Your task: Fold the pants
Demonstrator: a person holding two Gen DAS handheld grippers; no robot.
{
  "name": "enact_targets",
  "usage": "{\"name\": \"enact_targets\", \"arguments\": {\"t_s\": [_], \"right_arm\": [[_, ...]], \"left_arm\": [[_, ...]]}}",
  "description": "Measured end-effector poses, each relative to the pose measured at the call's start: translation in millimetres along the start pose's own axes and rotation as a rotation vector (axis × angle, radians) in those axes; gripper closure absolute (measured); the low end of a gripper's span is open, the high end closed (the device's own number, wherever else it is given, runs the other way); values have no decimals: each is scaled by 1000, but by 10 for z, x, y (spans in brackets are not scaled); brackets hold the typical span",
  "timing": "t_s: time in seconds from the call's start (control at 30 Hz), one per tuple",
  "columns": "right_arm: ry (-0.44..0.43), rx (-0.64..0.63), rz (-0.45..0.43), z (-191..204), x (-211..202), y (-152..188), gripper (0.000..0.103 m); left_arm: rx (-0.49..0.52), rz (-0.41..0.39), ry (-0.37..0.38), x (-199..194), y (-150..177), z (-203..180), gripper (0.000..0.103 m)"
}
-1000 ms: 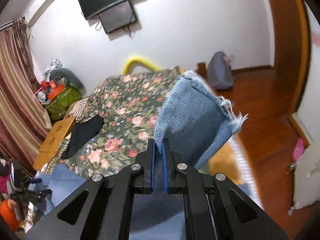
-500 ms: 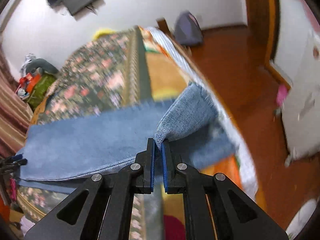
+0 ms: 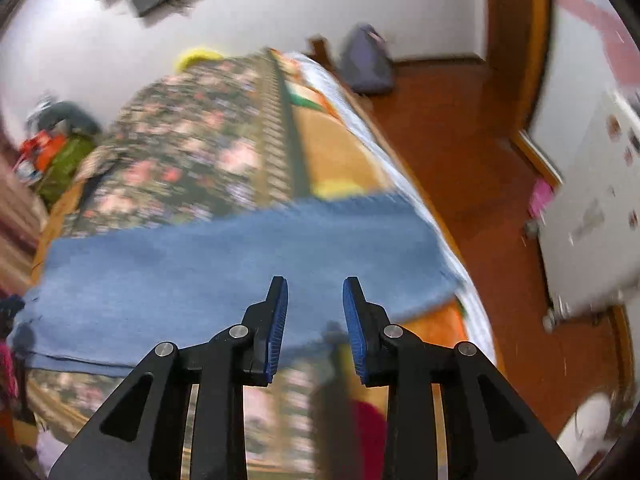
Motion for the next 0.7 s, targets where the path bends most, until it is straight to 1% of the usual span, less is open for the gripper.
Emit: {"name": "enact_targets", "arguments": {"t_s": [0.03, 0.1, 0.13, 0.23, 0.33, 0.43, 0.47, 0.53, 0.6, 0.67, 0.7], "right_arm": [[-16, -26, -16, 135, -28, -42, 74], [-74, -90, -54, 540, -82, -173, 64], [-101, -117, -65, 714, -77, -203, 63], [-191, -229, -77, 1389, -19, -328, 63], [-244, -333, -59, 1972, 143, -358, 62], [-290, -429, -20, 2584, 390, -364, 62], [-305, -453, -6, 2753, 466, -360, 62], [-328, -500, 22, 3072, 643, -337, 62], [-345, -540, 48, 3352, 805, -306, 62], [-357, -569, 76, 3598, 972, -289, 62], [-360, -579, 86, 3692, 1039, -289, 62]], "left_arm": [[-17, -10, -12, -51, -25, 129, 18], [-74, -31, -69, -179, -88, 560, 18], [-94, -35, -86, -215, -97, 708, 18], [-197, -35, -133, -301, -94, 1365, 18], [-301, -7, -160, -260, -23, 2005, 18], [-370, 33, -174, -121, 90, 2471, 18], [-387, 47, -174, -60, 134, 2582, 18], [-420, 79, -151, 82, 241, 2750, 18], [-456, 124, -94, 294, 371, 2861, 18], [-471, 162, -45, 492, 465, 2856, 19], [-472, 177, -18, 564, 508, 2846, 21]]}}
Point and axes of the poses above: each gripper's, at about its wrist camera, not at the fingertips, and x roughly the way its jaws point, z to its left, y to its underside, the point moved 4 cm from there along x, roughly the way its jaws point, and after that the axes turned 6 degrees about z, right-handed, at the moved point
